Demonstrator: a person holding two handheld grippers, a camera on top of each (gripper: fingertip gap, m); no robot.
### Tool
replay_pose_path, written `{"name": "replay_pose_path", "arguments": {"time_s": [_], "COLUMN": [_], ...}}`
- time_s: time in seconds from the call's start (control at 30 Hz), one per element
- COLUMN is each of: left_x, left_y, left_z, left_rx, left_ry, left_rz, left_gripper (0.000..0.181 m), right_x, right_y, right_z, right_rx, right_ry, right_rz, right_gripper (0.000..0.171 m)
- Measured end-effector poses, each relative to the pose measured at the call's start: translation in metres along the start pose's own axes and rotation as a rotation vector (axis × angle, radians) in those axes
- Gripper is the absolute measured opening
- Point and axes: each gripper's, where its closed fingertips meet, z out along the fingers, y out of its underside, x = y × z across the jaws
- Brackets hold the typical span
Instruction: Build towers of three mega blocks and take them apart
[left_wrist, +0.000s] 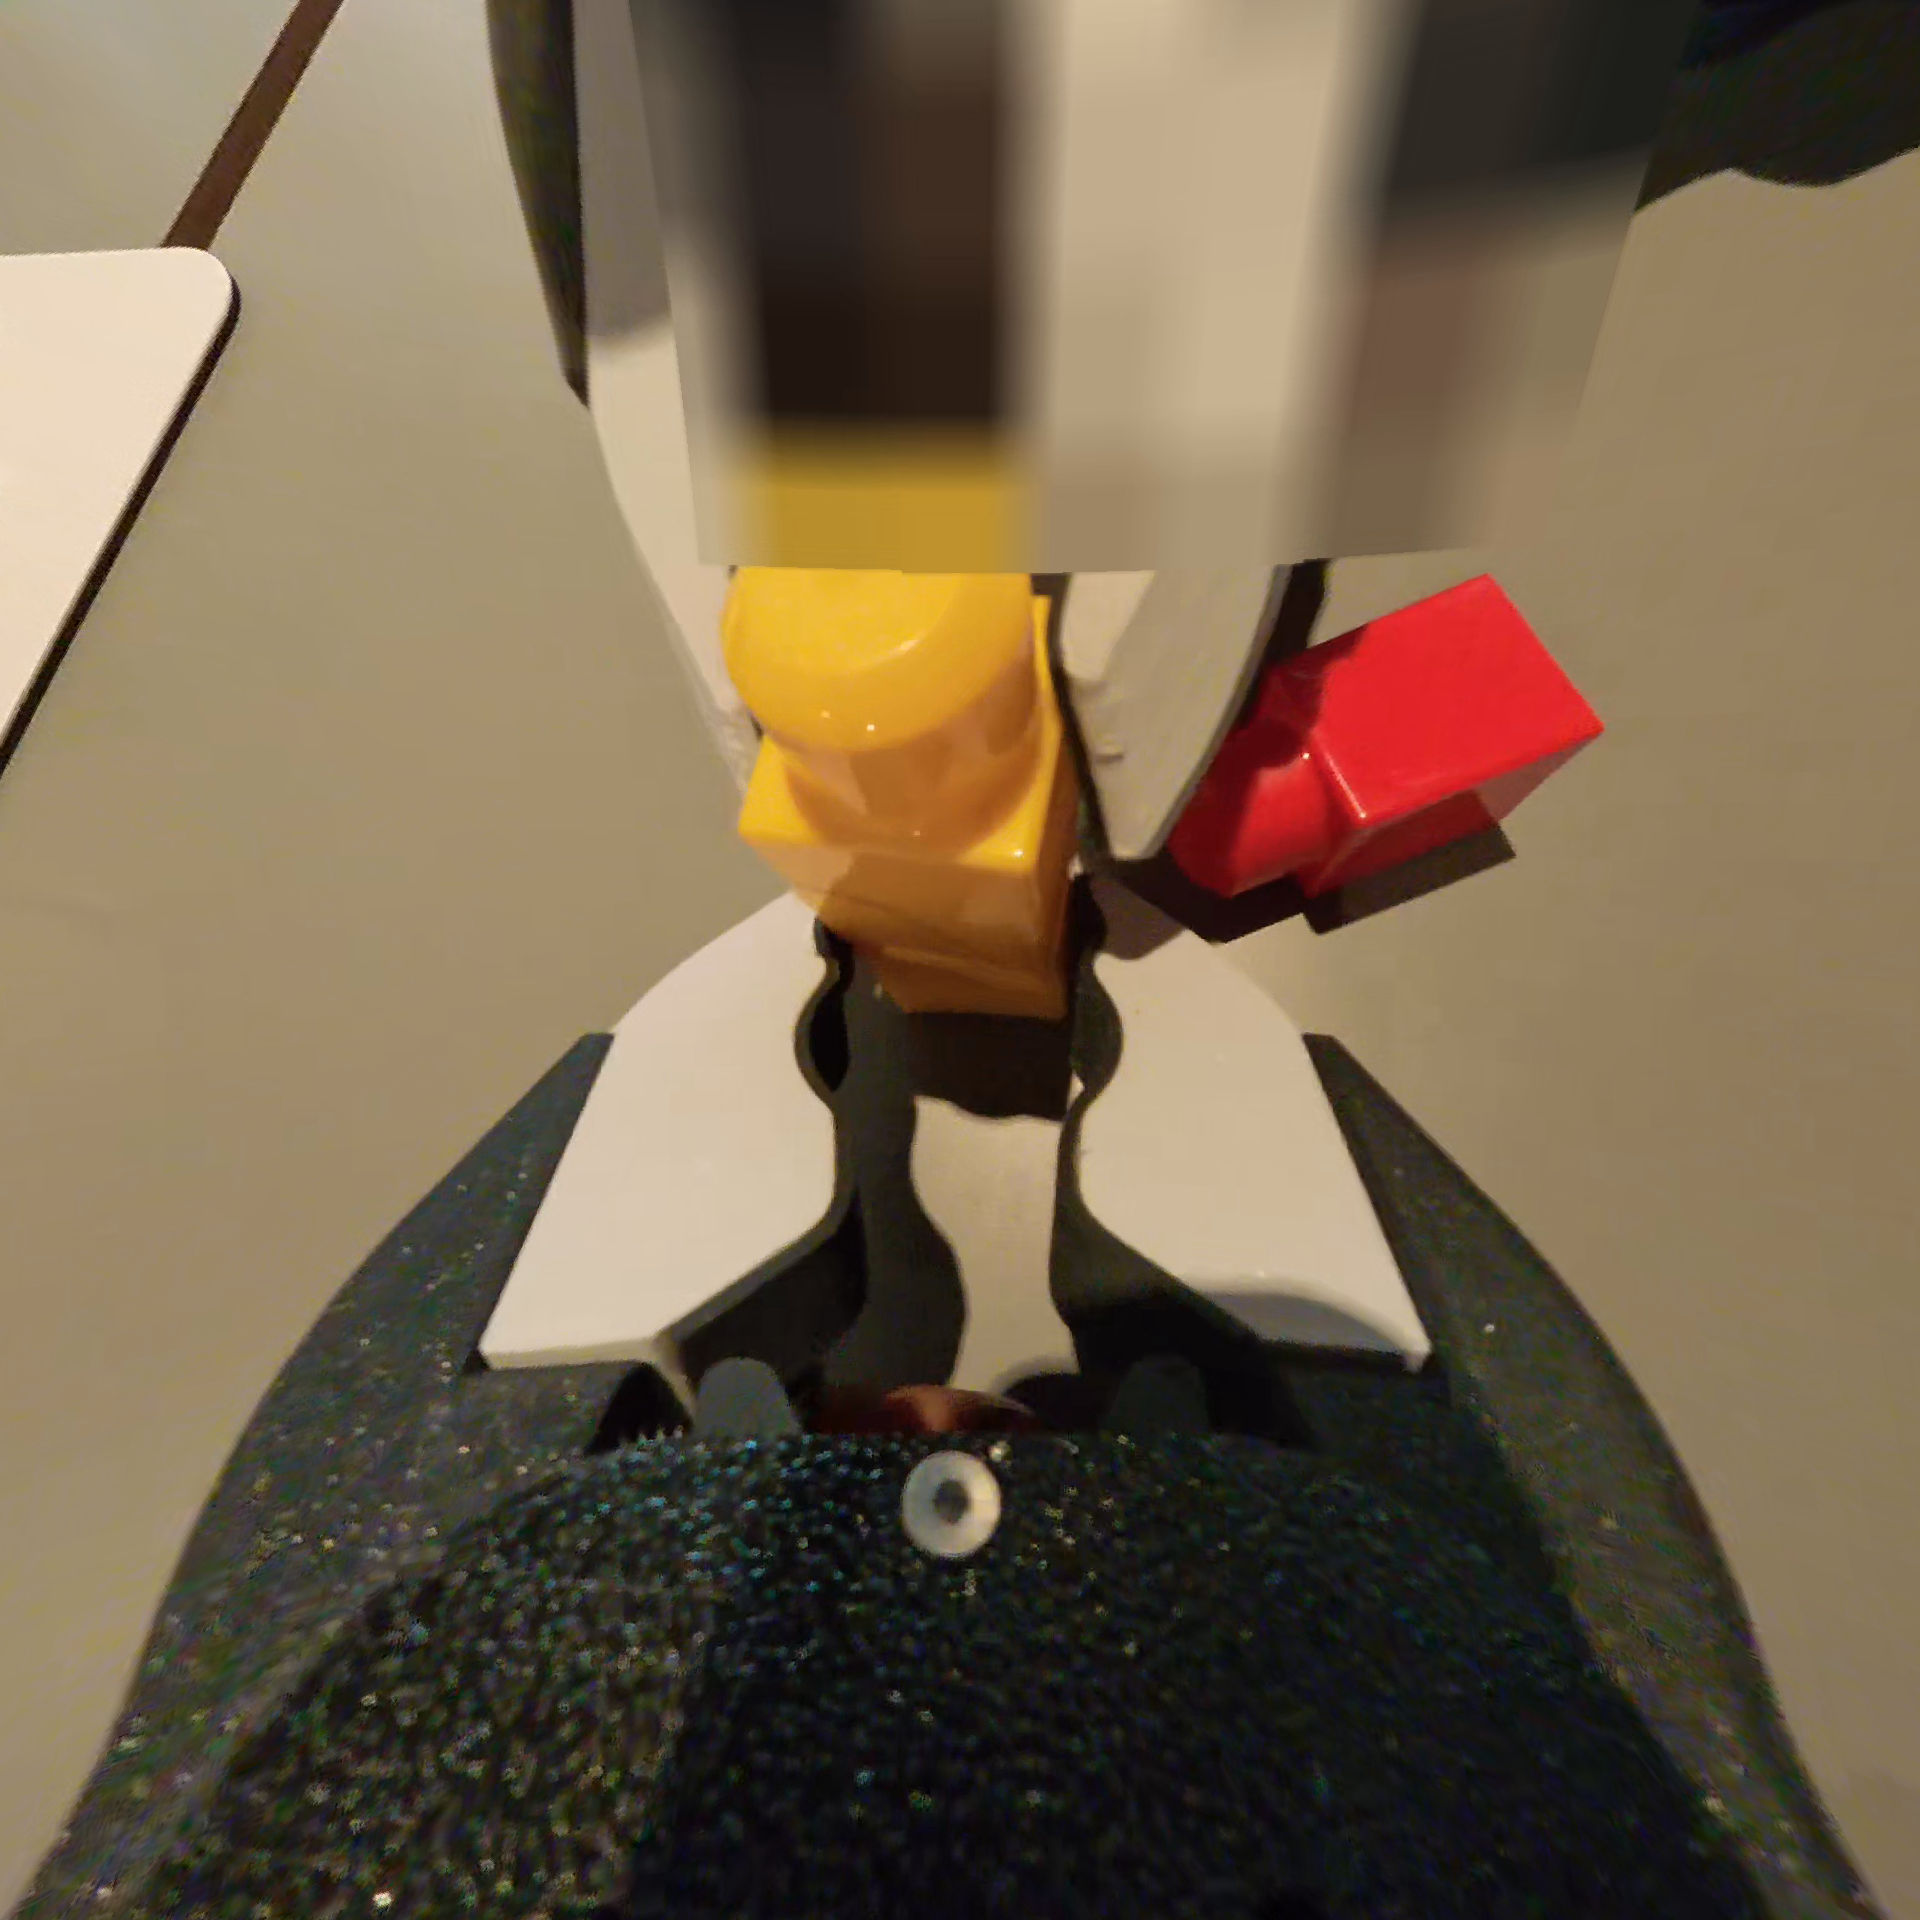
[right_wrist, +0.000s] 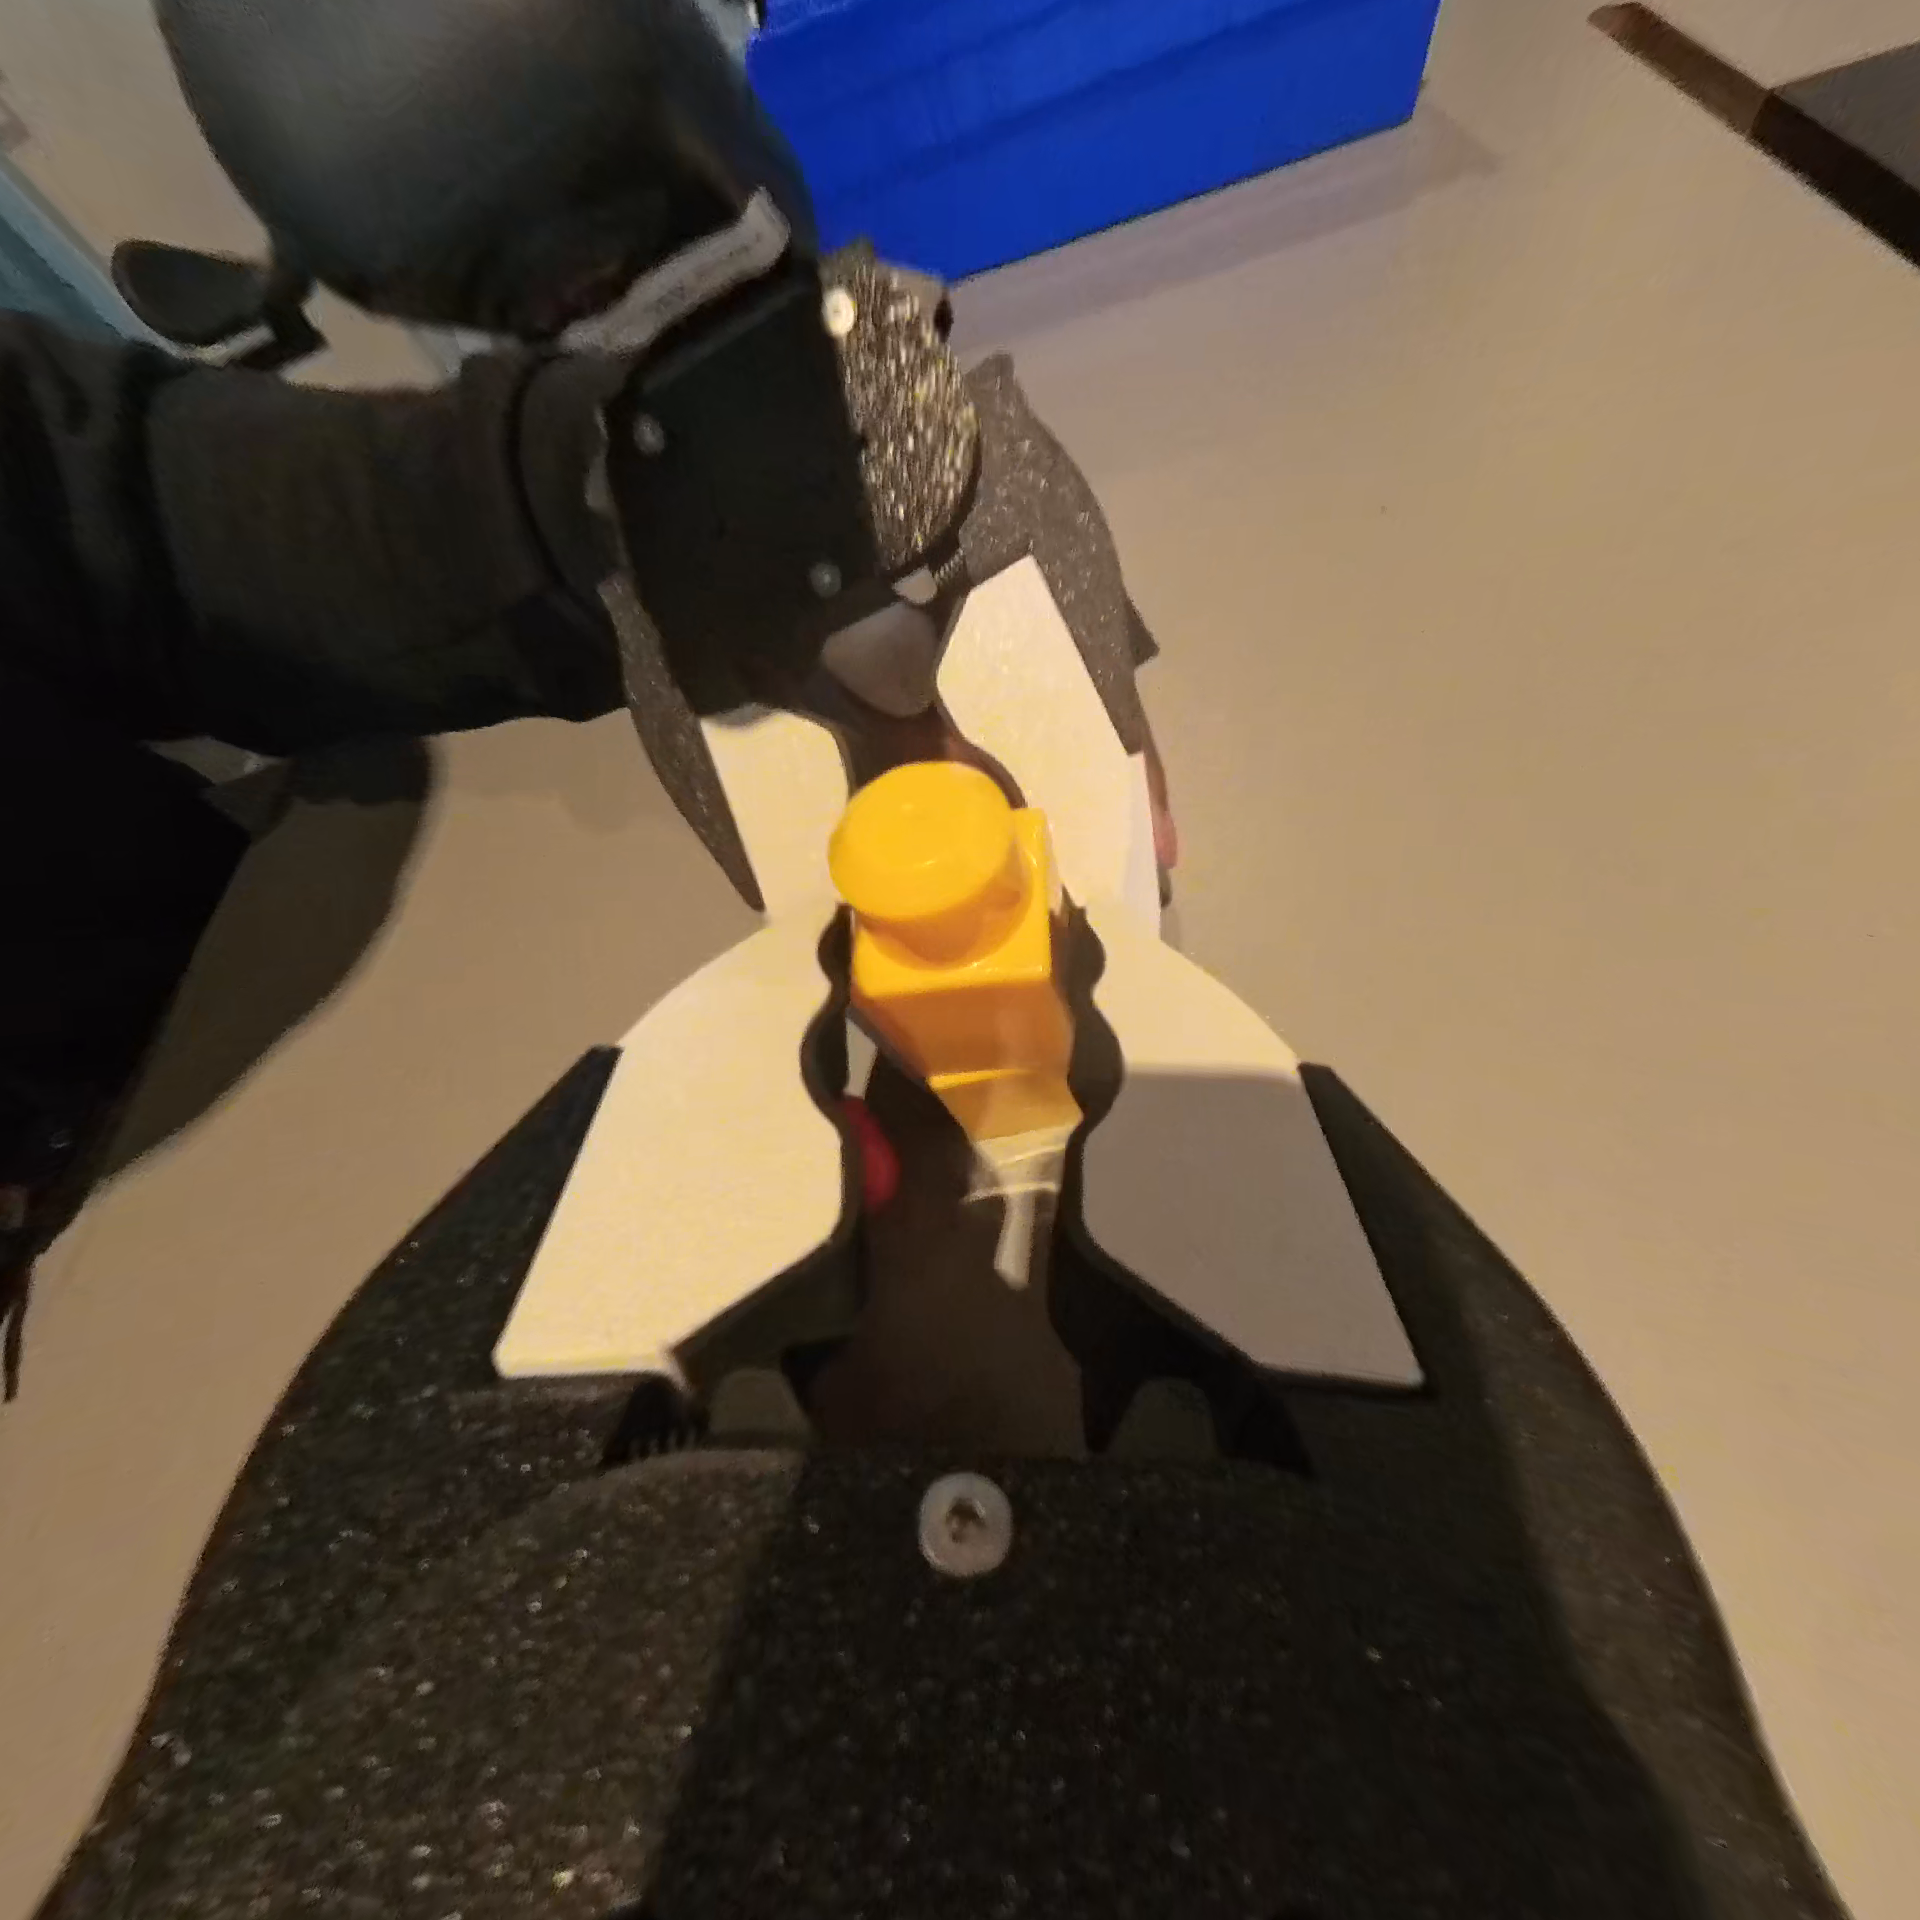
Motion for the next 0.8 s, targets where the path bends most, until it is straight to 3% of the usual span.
{"name": "replay_pose_path", "arguments": {"time_s": [0.03, 0.8], "left_x": [0.0002, 0.0018], "left_y": [0.0002, 0.0019], "left_z": [-0.0002, -0.0017], "left_rx": [-0.001, -0.004], "left_ry": [0.003, 0.003], "left_rz": [-0.005, -0.011], "left_gripper": [0.039, 0.038], "right_x": [0.0011, 0.0036], "right_y": [0.0061, 0.0095], "right_z": [0.0027, 0.0035], "right_rx": [-0.033, -0.036], "right_ry": [0.009, 0.087], "right_rz": [-0.013, -0.229], "right_gripper": [0.041, 0.037]}}
